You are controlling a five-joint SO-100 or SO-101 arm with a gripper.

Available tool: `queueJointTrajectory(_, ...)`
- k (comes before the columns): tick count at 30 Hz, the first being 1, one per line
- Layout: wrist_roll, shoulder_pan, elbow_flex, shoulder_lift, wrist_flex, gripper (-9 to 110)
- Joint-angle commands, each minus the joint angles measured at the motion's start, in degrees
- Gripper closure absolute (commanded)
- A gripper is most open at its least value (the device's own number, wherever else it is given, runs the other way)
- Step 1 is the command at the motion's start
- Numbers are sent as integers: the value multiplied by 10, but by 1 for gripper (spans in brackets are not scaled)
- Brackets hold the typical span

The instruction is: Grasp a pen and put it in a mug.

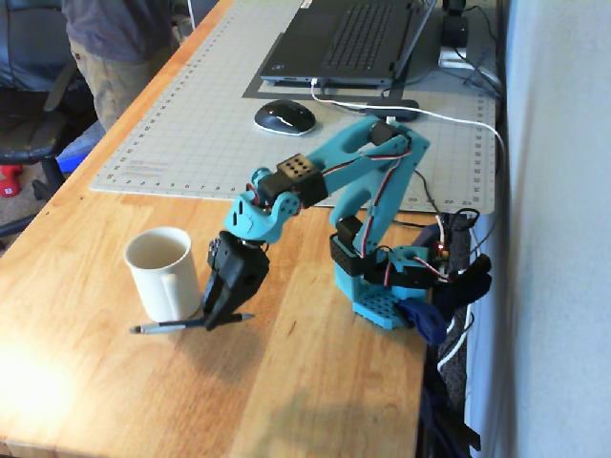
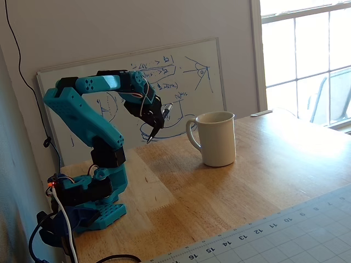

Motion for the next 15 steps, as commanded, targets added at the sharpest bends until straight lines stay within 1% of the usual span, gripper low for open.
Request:
queueJointTrajectory(1,-4,2,-9,82,-26,98)
queueJointTrajectory(4,-4,4,-7,98,-93,98)
queueJointTrajectory(6,-4,10,-7,98,-164,98)
queueJointTrajectory(10,-4,58,0,95,-314,98)
queueJointTrajectory(15,-4,127,27,54,-471,98)
